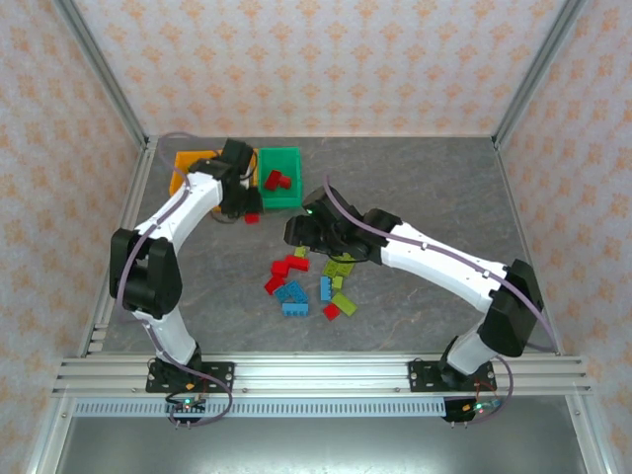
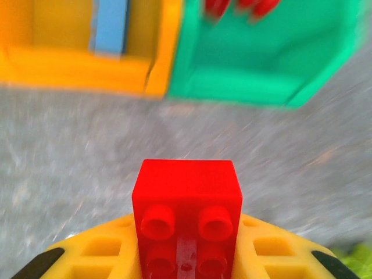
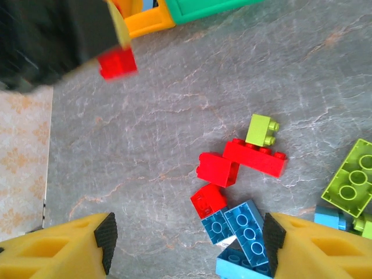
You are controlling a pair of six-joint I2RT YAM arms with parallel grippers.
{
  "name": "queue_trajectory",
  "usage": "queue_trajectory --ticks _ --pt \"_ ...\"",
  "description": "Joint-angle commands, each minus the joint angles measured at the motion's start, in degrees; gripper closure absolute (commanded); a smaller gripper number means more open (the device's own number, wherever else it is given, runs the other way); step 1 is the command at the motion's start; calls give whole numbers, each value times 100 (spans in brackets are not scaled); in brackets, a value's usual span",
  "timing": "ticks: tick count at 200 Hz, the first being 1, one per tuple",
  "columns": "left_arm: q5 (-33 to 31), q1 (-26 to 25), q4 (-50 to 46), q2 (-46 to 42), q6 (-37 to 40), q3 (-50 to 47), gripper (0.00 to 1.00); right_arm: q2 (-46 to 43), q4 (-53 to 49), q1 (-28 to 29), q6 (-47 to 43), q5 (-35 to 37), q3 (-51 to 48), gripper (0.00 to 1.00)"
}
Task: Sort the legos into containers by color
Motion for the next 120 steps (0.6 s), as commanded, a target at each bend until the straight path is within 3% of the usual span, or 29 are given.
queue_trajectory --ticks 1,39,79,120 --pt "-351 -34 -39 488 -468 880 72 -241 2 -10 110 448 -33 31" --pt "-565 -43 -235 2003 -611 2863 70 -434 -208 -13 247 665 -10 31" --pt "-669 -44 -1068 3343 -527 4969 54 -904 -376 -10 439 998 -252 30" --pt "-495 -75 -1371 3153 -376 5190 47 -1114 -237 -14 484 1410 -505 30"
